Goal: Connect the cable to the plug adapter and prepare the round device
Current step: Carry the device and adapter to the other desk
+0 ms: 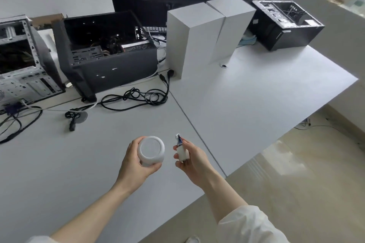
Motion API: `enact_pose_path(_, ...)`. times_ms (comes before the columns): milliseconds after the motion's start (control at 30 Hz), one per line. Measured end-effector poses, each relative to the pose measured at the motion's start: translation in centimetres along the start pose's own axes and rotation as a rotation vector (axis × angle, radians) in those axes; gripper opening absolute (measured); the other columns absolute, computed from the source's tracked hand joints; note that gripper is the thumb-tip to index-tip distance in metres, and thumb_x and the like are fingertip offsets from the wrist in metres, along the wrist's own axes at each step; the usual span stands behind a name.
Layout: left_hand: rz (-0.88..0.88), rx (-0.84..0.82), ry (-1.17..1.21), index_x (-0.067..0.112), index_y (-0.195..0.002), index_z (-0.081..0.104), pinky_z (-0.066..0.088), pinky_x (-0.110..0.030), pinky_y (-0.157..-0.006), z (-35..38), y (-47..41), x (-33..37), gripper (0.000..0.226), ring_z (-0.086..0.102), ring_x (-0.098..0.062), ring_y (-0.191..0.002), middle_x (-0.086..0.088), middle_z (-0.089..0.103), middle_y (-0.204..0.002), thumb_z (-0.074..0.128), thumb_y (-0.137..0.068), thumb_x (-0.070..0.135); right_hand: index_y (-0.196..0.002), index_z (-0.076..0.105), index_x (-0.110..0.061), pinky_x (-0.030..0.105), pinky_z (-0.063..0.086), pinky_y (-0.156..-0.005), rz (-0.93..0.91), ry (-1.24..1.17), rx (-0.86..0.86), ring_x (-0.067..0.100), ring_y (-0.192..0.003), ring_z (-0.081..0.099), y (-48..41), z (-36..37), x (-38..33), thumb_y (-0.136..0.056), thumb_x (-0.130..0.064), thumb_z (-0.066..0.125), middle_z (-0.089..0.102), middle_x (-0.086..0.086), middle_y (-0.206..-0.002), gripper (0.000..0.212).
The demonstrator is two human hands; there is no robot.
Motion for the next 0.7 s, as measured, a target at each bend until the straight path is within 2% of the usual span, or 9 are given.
enact_pose_path(400, 0.051, -0.053, -0.024, 0.037, -0.127, 0.042, 0.05, -0.035, -0.098, 13.8, -2.4, 7.2, 0.079, 0.053, -0.012, -0.116, 0.012, 0.05, -0.128, 0.09, -0.066, 0.022, -0.125, 0.067, -0.009, 0.029, 0.045, -0.058, -0.061, -0.034, 0.005, 0.019, -0.066, 0.059, 0.6, -13.0, -8.5, -0.1, -0.023, 0.06, 0.064, 0.008, -0.094, 0.029)
enact_pose_path(700, 0.062, -0.1, -0.051, 0.029, -0.134, 0.043, 0.048, -0.04, -0.102, 21.6, -8.9, 10.3, 0.084, 0.053, -0.016, -0.12, 0.005, 0.05, -0.134, 0.09, -0.065, 0.022, -0.124, 0.068, -0.012, 0.028, 0.046, -0.058, -0.085, -0.067, 0.041, 0.019, -0.067, 0.059, -2.5, -18.9, -14.6, -0.1, -0.023, 0.059, 0.064, 0.007, -0.094, 0.027)
Point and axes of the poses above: each hand's wrist, its own y-axis away from the middle knuckle, its own z-axis out of the palm, x = y × z, the point moved 2 cm from there along -y, towards the middle knuckle
